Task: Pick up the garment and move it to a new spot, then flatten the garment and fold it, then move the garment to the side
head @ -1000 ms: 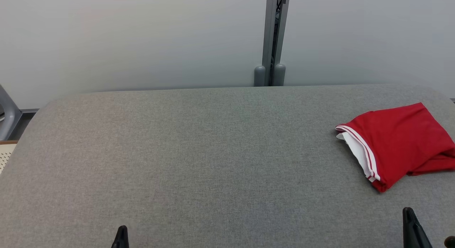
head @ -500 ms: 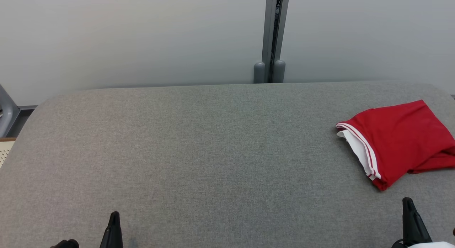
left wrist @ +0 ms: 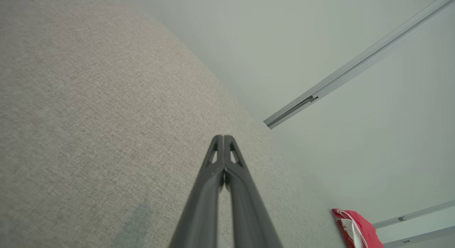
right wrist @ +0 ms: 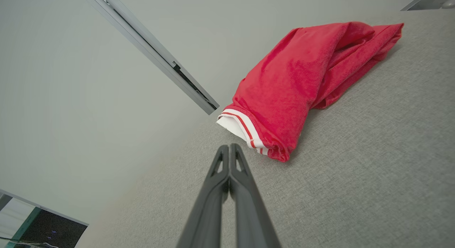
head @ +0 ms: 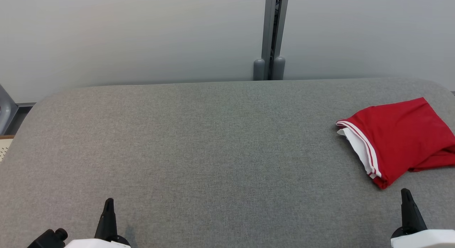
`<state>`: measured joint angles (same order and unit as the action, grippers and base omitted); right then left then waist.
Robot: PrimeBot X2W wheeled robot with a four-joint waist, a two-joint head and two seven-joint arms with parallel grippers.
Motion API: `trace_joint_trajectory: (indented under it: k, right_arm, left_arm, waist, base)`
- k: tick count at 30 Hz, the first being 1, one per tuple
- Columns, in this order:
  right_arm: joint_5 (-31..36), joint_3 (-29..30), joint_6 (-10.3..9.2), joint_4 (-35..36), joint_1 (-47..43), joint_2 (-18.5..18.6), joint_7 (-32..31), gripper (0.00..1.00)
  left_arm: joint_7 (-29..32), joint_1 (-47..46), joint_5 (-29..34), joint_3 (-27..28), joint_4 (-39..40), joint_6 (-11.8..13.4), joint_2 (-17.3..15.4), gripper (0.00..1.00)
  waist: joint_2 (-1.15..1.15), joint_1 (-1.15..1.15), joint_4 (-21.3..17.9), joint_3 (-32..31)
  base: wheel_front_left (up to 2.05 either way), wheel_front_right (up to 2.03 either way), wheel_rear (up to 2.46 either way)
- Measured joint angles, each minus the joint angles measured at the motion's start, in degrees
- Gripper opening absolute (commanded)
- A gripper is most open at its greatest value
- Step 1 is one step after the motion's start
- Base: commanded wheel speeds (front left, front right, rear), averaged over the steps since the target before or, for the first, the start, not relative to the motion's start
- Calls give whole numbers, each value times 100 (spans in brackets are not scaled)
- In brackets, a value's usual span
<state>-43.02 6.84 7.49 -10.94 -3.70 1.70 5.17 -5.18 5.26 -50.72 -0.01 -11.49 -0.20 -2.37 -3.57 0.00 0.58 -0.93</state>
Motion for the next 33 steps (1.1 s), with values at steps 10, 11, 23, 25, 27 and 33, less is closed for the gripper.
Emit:
trace_joint_trajectory:
  k: [10, 11, 23, 25, 27, 33]
  right_arm:
    - [-844, -1, 0, -118, 237, 22, -194, 0]
    - [-916, -2, 0, -129, 255, 23, -215, 0]
    - [-1679, -9, -1, -242, 469, 43, -394, 0]
    - [-1812, -10, -1, -261, 503, 47, -417, 0]
    - [-1931, -11, -1, -278, 550, 54, -453, 0]
    - [-2301, -15, -1, -321, 647, 62, -525, 0]
  left_arm:
    - [202, -228, -710, 116, 18, -26, -4, 0]
    - [216, -247, -762, 124, 20, -33, -4, 0]
    - [400, -447, -1406, 231, 32, -51, -10, 0]
    - [424, -477, -1505, 250, 38, -52, -10, 0]
    - [463, -494, -1629, 270, 38, -58, -12, 0]
    - [549, -606, -1933, 315, 48, -75, -14, 0]
  waist:
    - [0, 0, -8, 54]
    - [0, 0, -8, 59]
    - [0, 0, -16, 113]
    - [0, 0, -18, 123]
    - [0, 0, -19, 133]
    - [0, 0, -23, 162]
  base:
    - [0, 0, 0]
    - [0, 0, 0]
    - [0, 0, 0]
    - [0, 0, 0]
    - [0, 0, 0]
    - [0, 0, 0]
